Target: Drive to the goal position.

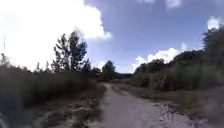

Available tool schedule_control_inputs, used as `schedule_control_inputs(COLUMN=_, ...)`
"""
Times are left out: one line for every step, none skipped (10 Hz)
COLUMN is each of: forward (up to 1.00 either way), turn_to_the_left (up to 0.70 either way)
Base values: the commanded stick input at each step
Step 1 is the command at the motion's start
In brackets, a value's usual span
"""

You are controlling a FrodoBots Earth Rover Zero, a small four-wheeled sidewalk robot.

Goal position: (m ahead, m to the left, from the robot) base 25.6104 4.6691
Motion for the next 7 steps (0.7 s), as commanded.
schedule_control_inputs(forward=0.70, turn_to_the_left=0.00)
schedule_control_inputs(forward=0.70, turn_to_the_left=0.00)
schedule_control_inputs(forward=0.70, turn_to_the_left=0.00)
schedule_control_inputs(forward=0.70, turn_to_the_left=0.00)
schedule_control_inputs(forward=0.70, turn_to_the_left=0.00)
schedule_control_inputs(forward=0.70, turn_to_the_left=0.00)
schedule_control_inputs(forward=0.70, turn_to_the_left=0.00)
